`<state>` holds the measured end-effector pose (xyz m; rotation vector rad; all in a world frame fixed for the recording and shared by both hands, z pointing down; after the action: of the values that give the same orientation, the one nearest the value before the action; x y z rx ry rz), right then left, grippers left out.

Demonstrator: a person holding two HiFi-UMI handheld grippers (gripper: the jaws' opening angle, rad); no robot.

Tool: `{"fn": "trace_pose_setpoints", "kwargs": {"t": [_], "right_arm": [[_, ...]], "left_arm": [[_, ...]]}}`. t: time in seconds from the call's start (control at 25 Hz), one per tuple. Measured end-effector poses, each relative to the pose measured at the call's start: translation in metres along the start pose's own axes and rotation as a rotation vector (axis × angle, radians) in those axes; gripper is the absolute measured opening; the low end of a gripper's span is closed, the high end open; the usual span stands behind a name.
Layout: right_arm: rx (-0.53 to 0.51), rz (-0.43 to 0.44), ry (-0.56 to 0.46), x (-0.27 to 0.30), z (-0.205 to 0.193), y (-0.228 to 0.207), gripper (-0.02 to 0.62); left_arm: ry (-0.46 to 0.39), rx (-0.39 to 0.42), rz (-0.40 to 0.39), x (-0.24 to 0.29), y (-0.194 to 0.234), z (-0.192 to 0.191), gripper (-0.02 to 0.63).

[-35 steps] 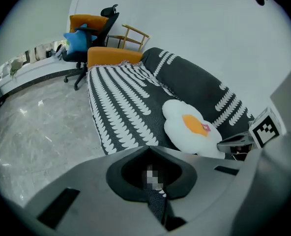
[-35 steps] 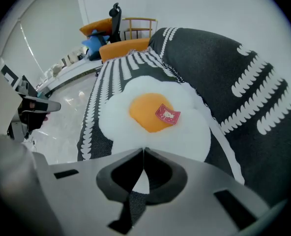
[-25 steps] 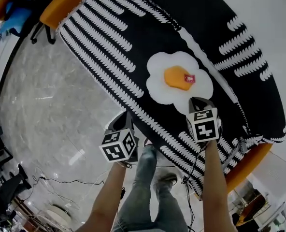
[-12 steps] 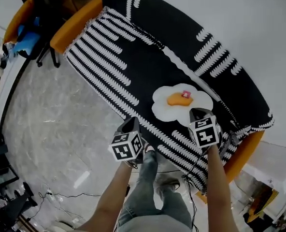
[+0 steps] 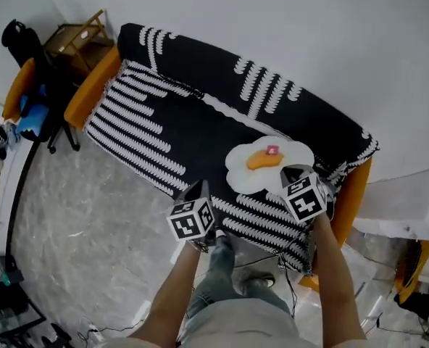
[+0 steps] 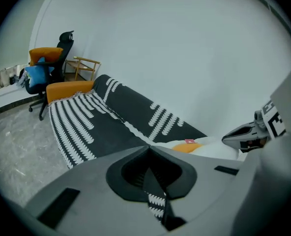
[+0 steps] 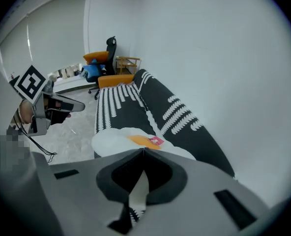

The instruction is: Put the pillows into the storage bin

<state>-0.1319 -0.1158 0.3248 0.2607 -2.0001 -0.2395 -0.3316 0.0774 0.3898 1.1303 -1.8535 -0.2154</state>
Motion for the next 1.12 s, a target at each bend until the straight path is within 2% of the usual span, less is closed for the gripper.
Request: {"fn": "trace_pose_setpoints", "kwargs": {"t": [0.36, 0.6, 0.88, 1.12], "right_arm": [[0.112, -0.109, -0.036, -0.1, -0.069, -0.032, 0.005], [0.204, -0.198, -0.034, -0.166, -0.135, -0.039, 0.005], [0.31, -0.287, -0.001, -0.237, -0.228, -0.038, 0.005], [0.383, -0.355, 0.011, -0.289, -0.316, -0.025, 0.005]], "left_arm": [[0.014, 0.108, -0.131, -0.013, -0.102, -0.026, 0.011], [0.054, 0.184, -0.226, -0.023, -0.171, -0.059, 0.011], [0.096, 0.3, -0.329, -0.041, -0.248, -0.109, 0.011], [0.139, 0.374, -0.386, -0.059, -0.3, -0.173, 0.011]]}}
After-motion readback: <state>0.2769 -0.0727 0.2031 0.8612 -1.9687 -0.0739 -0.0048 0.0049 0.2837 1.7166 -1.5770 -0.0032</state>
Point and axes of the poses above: the fingertips, and each gripper's own axes: x forward along the fingers, y to its left, z out of its top, the point moved 10 cm from there along -x, backward along the fingers, and after that the axes turned 13 degrees about -x, right-handed, at the moved point
